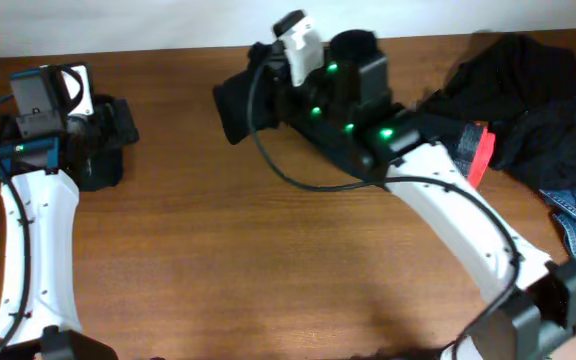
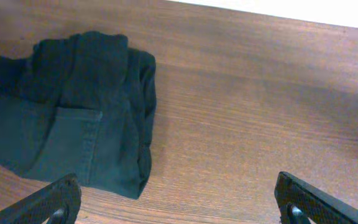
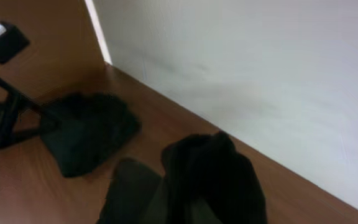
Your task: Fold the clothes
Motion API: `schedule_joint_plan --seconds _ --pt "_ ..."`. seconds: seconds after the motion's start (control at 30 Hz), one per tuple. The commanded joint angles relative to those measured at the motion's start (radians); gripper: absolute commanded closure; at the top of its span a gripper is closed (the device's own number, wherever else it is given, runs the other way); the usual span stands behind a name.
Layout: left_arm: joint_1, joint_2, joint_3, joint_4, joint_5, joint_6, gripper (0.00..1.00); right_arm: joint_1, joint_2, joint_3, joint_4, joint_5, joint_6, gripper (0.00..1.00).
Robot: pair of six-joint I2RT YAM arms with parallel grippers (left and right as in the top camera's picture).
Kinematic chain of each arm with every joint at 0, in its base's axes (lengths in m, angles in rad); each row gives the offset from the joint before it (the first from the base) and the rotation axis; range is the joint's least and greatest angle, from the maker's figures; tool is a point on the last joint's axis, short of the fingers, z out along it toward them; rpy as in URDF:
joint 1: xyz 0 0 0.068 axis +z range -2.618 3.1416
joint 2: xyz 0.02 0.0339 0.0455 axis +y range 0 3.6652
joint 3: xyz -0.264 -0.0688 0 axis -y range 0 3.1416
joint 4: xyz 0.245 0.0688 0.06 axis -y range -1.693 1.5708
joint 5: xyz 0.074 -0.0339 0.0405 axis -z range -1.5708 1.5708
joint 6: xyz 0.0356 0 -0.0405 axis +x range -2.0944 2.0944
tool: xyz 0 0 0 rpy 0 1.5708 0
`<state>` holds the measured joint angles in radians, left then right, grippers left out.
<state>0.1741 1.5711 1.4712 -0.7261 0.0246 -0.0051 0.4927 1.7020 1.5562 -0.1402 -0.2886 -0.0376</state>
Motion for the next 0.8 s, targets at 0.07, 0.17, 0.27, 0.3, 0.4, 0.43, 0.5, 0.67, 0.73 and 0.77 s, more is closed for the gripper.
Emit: schedule_joint_plan --seconds 0.07,0.17,0.27,0.3,0.4,0.43,0.5,0.67,0.73,0.77 --pt "0.006 -0.024 0.024 -0.001 -0.007 -0.010 0.01 0.026 0.072 0.032 0.072 0.034 0.038 0.96" --pt "0.006 -0.024 0.024 -0.003 -0.030 -0.010 0.01 0.046 0.133 0.032 0.143 0.032 0.050 0.96" --pt "0.006 -0.024 0.024 -0.012 -0.056 -0.010 0.01 0.070 0.186 0.032 0.195 0.035 0.063 0.96" --pt "0.008 -0.024 0.024 -0.015 -0.056 -0.010 0.01 0.078 0.205 0.032 0.215 0.035 0.077 0.96" --pt "0.019 -0.024 0.024 -0.017 -0.055 -0.010 0.01 0.097 0.250 0.032 0.261 0.035 0.115 0.96" --pt "0.022 -0.025 0.024 -0.017 -0.055 -0.010 0.01 0.099 0.258 0.032 0.267 0.035 0.119 0.96" --pt "0.034 -0.027 0.024 -0.019 -0.055 -0.010 0.01 0.118 0.285 0.032 0.296 0.036 0.125 0.96" --pt "0.045 -0.029 0.024 -0.020 -0.055 -0.010 0.00 0.130 0.285 0.045 0.299 0.065 0.125 0.23" --pt "0.045 -0.029 0.024 -0.020 -0.055 -0.010 0.01 0.108 0.270 0.062 0.276 0.077 0.129 0.01" --pt "0.045 -0.029 0.024 -0.020 -0.055 -0.010 0.01 0.083 0.253 0.077 0.240 0.096 0.152 0.01"
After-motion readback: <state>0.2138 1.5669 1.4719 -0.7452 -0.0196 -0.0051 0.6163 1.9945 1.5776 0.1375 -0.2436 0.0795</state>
